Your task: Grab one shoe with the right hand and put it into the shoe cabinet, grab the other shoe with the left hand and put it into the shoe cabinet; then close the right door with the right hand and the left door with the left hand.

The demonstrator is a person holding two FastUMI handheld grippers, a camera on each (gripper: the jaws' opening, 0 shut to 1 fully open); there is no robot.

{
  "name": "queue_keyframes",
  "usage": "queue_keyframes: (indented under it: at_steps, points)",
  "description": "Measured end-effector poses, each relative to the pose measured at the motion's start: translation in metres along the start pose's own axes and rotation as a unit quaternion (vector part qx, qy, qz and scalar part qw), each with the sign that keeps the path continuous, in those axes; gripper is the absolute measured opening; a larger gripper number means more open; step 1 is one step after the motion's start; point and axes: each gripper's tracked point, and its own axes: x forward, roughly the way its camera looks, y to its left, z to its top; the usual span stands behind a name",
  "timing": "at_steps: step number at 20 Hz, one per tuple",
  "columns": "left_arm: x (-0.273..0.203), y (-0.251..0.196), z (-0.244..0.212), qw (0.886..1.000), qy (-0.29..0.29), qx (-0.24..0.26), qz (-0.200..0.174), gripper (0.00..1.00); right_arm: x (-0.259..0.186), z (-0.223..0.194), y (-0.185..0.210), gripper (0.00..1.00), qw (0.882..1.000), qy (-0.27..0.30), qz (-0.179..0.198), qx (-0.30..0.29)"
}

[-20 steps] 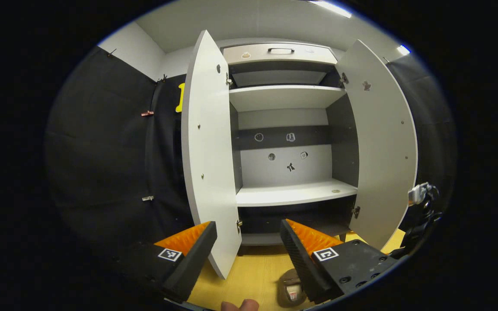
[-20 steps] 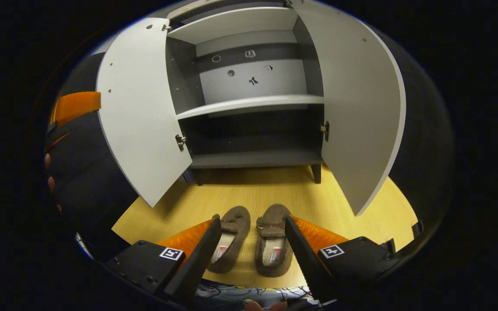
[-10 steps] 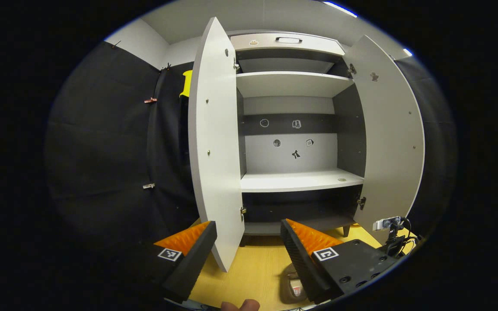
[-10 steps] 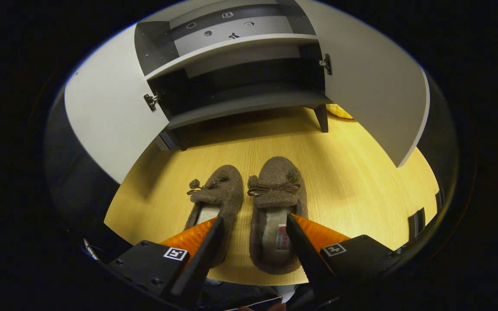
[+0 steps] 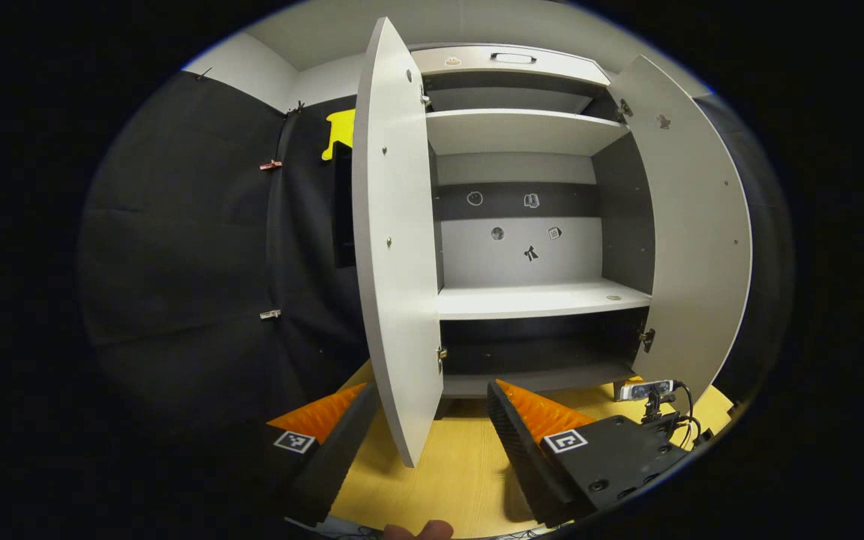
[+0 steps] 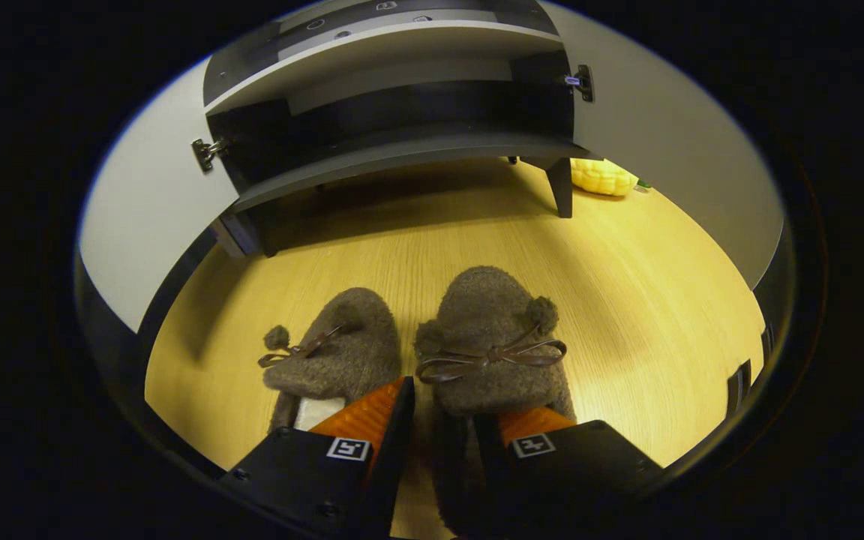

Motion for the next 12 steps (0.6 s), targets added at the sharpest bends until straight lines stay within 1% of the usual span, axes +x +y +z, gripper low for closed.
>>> queue_keyframes:
  at_steps: [1, 2, 3, 4, 5, 8, 12]
  points:
    - [0.0, 0.001, -0.002, 1.0, 0.001, 0.0, 0.0, 0.95, 0.002, 0.002, -0.001, 0.37, 1.0, -0.002, -0.005, -0.001]
    - [0.0, 0.002, -0.003, 1.0, 0.003, -0.002, -0.001, 0.95, 0.004, 0.002, 0.0, 0.31, 1.0, -0.002, -0.003, -0.002]
    - [0.0, 0.002, -0.005, 1.0, 0.005, -0.003, -0.002, 0.95, 0.005, 0.005, -0.001, 0.28, 1.0, -0.003, -0.005, -0.009]
    - [0.001, 0.002, -0.005, 1.0, 0.005, -0.003, -0.002, 0.95, 0.004, 0.006, -0.001, 0.28, 1.0, -0.007, -0.004, -0.013]
    - [0.001, 0.002, -0.006, 1.0, 0.005, -0.004, -0.002, 0.95, 0.004, 0.006, -0.002, 0.09, 1.0, -0.006, -0.001, -0.02]
    - [0.001, 0.001, -0.002, 1.0, 0.001, -0.004, -0.003, 0.95, -0.002, 0.009, -0.003, 0.09, 1.0, -0.007, 0.007, -0.027]
    - [-0.001, -0.005, 0.001, 1.0, -0.003, 0.0, -0.011, 0.95, -0.028, 0.024, -0.007, 0.09, 0.999, -0.015, 0.027, -0.035]
